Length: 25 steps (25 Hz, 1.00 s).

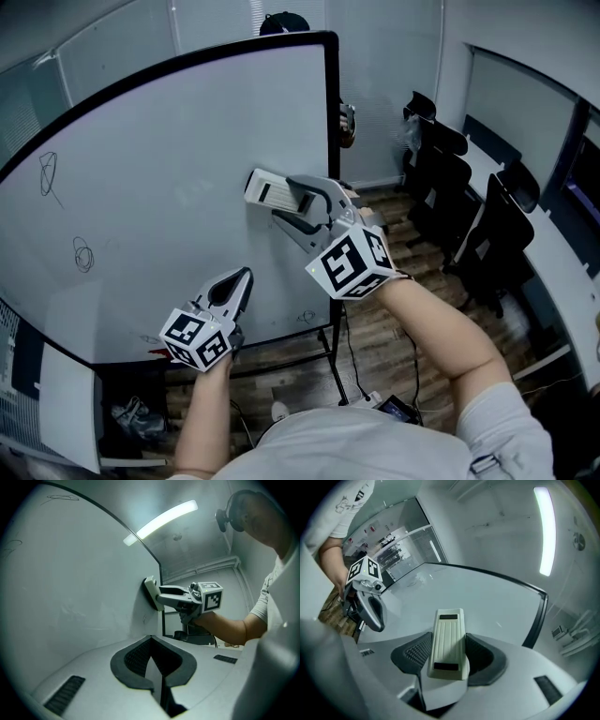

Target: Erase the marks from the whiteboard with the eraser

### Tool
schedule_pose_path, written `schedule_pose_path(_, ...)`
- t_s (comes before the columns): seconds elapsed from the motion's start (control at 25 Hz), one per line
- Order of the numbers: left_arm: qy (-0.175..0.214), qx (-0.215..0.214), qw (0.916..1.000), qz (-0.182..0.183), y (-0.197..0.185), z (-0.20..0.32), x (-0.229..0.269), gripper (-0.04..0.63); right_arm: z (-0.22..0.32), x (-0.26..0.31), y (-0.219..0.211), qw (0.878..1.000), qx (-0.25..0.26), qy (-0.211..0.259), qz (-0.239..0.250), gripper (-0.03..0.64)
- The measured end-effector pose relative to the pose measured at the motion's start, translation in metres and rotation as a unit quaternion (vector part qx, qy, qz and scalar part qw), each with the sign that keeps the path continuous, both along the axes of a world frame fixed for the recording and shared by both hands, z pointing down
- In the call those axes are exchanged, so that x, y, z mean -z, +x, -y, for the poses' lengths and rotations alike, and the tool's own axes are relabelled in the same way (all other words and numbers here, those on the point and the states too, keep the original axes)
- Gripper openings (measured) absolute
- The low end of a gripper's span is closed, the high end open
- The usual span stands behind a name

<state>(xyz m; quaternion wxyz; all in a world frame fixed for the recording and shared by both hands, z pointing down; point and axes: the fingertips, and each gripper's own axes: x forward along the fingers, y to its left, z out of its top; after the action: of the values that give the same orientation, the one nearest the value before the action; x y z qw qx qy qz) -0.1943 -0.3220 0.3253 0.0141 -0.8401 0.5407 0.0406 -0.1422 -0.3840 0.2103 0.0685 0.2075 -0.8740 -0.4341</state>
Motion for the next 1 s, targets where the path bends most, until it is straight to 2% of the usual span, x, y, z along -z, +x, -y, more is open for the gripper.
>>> schedule_pose_path(0.16,0.002,0.0,1.0,-0.001,-0.001,0.002,0.002,0.006,0.004,0.043,0.011,0.999,-0.007,0.021,0.03,0.236)
schedule_pose_path(0.36,0.003,0.002,1.0,-0.004,-0.003,0.005,0.002,0.006,0.003,0.04,0.012,0.999,-0.002,0.017,0.041,0.236)
schedule_pose_path(0.76,-0.006,0.005,1.0,-0.002,-0.005,0.01,-0.006,0.006,-0.013,-0.062,-0.021,0.999,0.029,-0.019,-0.022,0.236)
schedule_pose_path(1.0,-0.009,0.017,0.9998,-0.005,-0.017,0.008,-0.01,0.008,-0.02,-0.125,-0.036,0.996,0.039,-0.021,-0.072,0.236)
